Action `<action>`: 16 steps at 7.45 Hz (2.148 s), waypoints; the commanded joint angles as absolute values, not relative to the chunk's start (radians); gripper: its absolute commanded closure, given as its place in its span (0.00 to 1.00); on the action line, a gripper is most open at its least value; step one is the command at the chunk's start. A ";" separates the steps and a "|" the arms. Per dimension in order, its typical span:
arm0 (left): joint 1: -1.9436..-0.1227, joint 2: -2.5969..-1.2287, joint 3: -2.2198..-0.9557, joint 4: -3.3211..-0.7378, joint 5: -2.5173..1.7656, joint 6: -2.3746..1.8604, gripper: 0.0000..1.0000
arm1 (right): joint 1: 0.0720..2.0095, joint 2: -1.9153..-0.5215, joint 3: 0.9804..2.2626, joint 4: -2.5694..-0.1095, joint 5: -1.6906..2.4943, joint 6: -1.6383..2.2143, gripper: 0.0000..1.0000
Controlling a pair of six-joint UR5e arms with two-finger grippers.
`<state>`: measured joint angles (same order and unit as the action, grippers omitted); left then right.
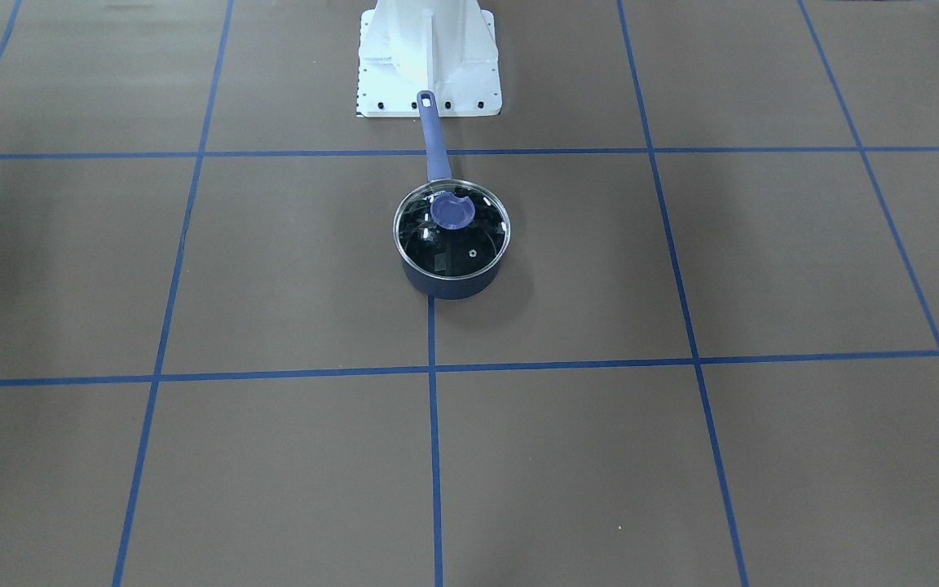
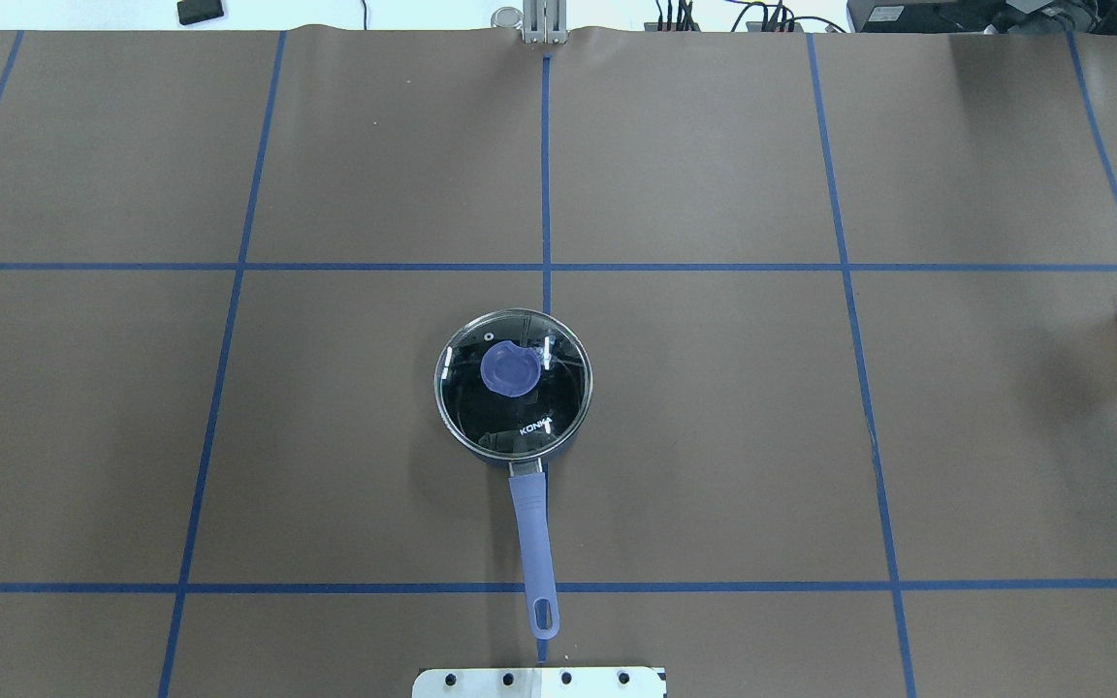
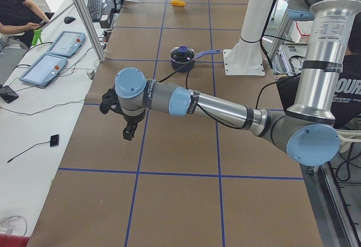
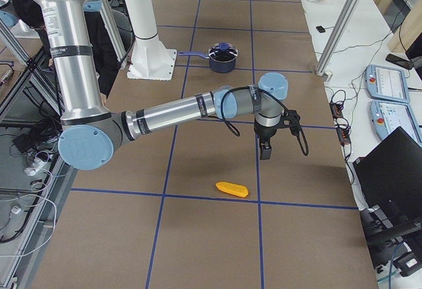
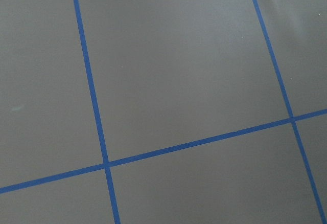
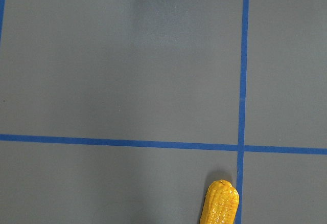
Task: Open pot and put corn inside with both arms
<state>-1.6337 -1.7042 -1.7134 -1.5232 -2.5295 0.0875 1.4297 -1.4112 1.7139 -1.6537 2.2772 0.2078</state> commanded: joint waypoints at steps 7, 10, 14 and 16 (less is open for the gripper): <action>-1.550 -1.834 -1.724 -1.592 -2.528 -0.231 0.02 | 1.428 -1.448 1.626 -1.641 2.278 0.209 0.00; -1.441 -1.937 -1.770 -1.591 -2.514 -0.472 0.02 | 1.393 -1.454 1.433 -1.330 2.283 0.364 0.00; -1.264 -1.983 -1.890 -1.591 -2.412 -0.759 0.02 | 1.302 -1.447 1.388 -1.290 2.273 0.477 0.00; -1.224 -2.016 -1.898 -1.589 -2.375 -0.822 0.02 | 1.293 -1.474 1.390 -1.287 2.270 0.477 0.00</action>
